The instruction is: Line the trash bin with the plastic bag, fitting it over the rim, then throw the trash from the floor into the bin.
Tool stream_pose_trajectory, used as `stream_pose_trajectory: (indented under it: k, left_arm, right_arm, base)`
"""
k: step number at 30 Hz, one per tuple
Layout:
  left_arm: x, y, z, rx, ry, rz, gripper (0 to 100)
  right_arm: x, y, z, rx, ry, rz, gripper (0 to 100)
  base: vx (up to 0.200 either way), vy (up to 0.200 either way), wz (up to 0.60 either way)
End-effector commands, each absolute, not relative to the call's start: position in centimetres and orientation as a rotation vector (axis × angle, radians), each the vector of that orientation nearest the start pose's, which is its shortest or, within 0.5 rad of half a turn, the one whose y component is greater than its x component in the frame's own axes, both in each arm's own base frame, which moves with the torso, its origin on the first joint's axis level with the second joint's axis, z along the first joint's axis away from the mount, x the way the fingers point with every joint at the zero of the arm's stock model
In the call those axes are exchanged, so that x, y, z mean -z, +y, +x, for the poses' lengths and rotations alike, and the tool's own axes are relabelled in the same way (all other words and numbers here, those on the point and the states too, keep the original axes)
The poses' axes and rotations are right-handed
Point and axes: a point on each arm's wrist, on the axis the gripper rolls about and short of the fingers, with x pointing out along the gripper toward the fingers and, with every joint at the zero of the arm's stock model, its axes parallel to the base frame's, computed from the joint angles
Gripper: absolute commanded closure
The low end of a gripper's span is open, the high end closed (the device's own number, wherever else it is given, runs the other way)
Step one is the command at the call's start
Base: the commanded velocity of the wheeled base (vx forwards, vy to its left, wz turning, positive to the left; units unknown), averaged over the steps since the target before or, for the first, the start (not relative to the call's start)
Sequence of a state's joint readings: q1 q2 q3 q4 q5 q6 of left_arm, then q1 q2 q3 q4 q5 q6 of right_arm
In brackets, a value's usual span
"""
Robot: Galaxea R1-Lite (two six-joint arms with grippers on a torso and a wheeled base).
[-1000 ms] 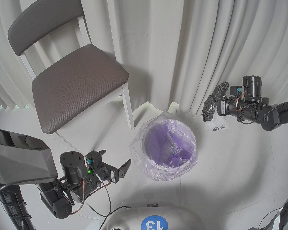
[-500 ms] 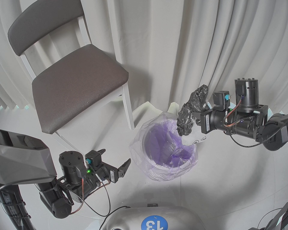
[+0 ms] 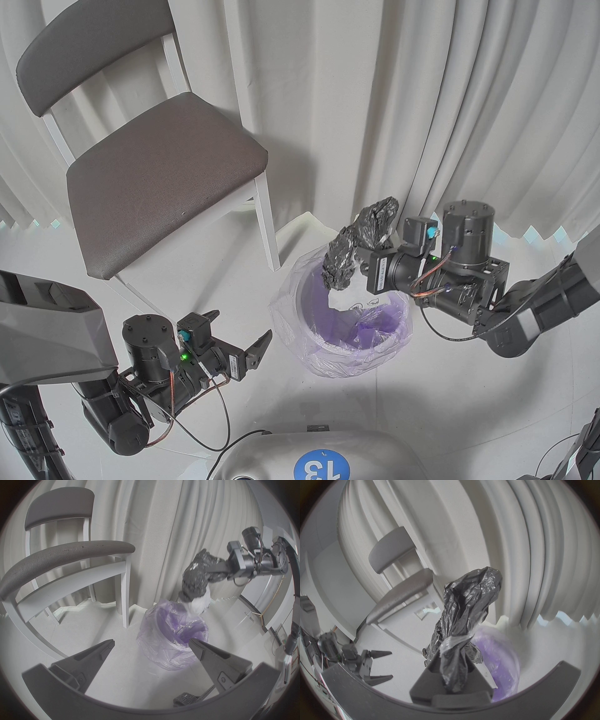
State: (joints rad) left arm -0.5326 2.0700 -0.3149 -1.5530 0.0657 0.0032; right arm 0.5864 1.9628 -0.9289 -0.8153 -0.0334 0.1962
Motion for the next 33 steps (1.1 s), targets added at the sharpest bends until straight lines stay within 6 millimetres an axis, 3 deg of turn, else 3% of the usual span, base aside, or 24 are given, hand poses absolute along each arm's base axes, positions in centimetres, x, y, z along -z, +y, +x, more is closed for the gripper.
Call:
stream_pose_trajectory:
  k: [1,2,12,17,21,26,28,33]
  left_arm:
    - [-5.8,-14.5,24.8,0.465,0.178,0.058,0]
    - [-5.8,-14.4,24.8,0.465,0.181,0.059,0]
    - [-5.7,-14.4,24.8,0.464,0.183,0.059,0]
    - [-5.7,-14.4,24.8,0.464,0.184,0.06,0]
    - [-5.3,-14.5,24.9,0.465,0.197,0.064,0]
    - [-4.1,-14.7,25.2,0.467,0.234,0.071,0]
    - [-3.7,-15.4,26.5,0.483,0.216,0.048,0]
    - [-1.6,-15.5,29.1,0.468,0.271,0.024,0]
  right_arm:
    - [-12.0,21.0,31.4,-0.527,0.321,0.111,100]
    - [-12.0,20.9,31.7,-0.521,0.31,0.119,0]
    - [-11.5,19.4,34.0,-0.475,0.253,0.149,0]
    - [-12.0,18.5,34.0,-0.456,0.24,0.156,0]
    - [-14.1,16.9,33.2,-0.432,0.208,0.156,0]
    - [-16.4,12.5,30.5,-0.35,0.337,-0.001,0]
    - [-17.9,10.1,29.0,-0.31,0.448,-0.078,0]
    - [-18.7,9.0,27.2,-0.283,0.503,-0.062,0]
  base:
    - [0.0,0.0,0.0]
    - [0.0,0.0,0.0]
    - [0.0,0.0,0.0]
    - [0.0,0.0,0.0]
    - [0.0,0.0,0.0]
    - [0.0,0.0,0.0]
    - [0.0,0.0,0.0]
    - [0.0,0.0,0.0]
